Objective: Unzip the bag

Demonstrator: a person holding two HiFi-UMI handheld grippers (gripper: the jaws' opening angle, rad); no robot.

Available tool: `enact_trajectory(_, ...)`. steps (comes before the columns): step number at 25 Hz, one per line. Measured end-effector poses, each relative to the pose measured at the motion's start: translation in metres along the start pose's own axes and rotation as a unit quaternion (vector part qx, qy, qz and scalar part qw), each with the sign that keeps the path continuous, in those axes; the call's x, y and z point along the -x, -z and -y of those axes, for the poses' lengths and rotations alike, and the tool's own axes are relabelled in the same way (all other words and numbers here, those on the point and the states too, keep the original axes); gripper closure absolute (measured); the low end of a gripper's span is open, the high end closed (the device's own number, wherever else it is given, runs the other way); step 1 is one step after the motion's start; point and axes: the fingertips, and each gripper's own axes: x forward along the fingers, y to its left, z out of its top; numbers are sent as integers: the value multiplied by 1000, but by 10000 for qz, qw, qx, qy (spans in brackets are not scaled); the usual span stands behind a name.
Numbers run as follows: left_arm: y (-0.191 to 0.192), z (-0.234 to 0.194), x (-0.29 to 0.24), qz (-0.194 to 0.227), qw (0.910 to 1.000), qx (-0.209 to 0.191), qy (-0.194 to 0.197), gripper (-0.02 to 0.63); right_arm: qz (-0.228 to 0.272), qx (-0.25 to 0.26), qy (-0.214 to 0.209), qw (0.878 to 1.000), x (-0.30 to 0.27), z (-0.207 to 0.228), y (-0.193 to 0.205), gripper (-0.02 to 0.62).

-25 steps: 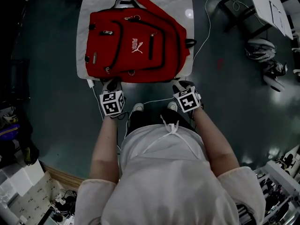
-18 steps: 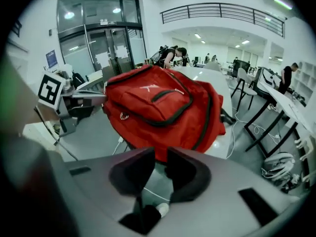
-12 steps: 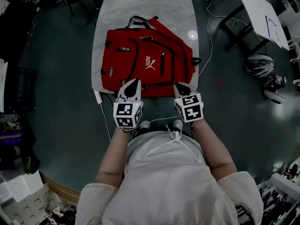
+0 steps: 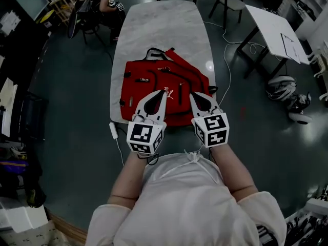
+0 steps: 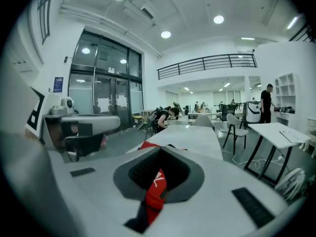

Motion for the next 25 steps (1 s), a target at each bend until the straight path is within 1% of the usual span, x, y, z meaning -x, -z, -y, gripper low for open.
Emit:
enact_trajectory(3,-20,7,-1,209,9996,-96,144,586,160,42,49,9999,4,0,-14,568)
enact_trajectory(5,-25,9,-4,253,9994,-128,192,586,190,64,86,9998,4,1,-18,568)
enact_trajectory(14,-18,19,-10,160,9993,-125,310,586,158,75,130,9998,6,5,-14,569)
enact_trajectory(25,-12,14,-17,73,9997,-26,220,586,118,36,112,9999,1,12,-11,569)
